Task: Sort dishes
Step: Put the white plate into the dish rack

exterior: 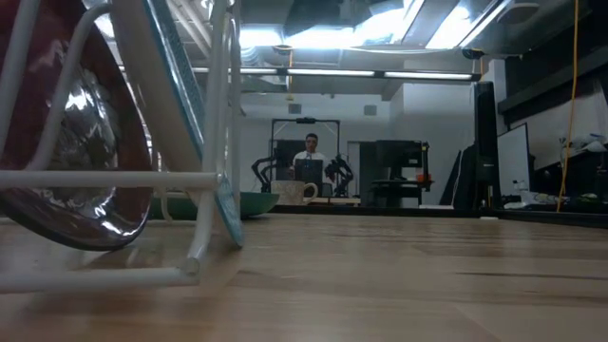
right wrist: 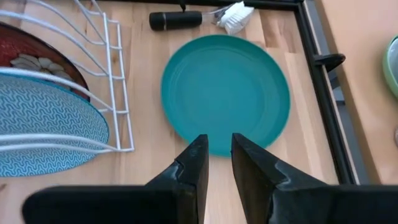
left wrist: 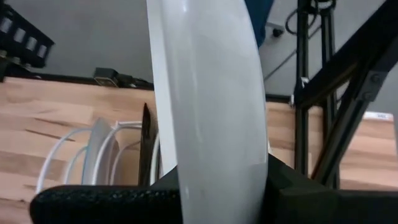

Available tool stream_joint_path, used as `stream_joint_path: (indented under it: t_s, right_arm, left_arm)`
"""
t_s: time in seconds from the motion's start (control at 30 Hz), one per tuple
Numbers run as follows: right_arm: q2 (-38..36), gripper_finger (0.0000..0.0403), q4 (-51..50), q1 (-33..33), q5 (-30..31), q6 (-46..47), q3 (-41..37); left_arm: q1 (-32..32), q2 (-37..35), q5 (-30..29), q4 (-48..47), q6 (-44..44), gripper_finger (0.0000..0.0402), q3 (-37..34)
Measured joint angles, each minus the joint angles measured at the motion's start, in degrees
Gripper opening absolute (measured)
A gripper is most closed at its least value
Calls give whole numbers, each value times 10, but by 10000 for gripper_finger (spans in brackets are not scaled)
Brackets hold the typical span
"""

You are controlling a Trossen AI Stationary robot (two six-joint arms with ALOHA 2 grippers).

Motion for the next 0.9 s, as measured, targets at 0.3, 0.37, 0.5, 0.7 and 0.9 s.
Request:
stream_joint_path:
  t_s: [0.3,0.37,0.5,0.7,0.9]
  right_arm:
    - [0,74,-1,0,0,0,0]
    - [0,74,0,0,0,0,0]
    - [0,74,-1,0,0,0,0]
    - [0,74,-1,0,0,0,0]
    - [0,74,-2,0,0,0,0]
  left_arm:
    - [31,43,51,-46,43,55,0]
    - [37,53,50,-53,56,55,0]
    - [47,72,50,-60,74,55,0]
    - [66,100,49,-72,109,55,0]
    - [82,114,49,-71,114,55,-17]
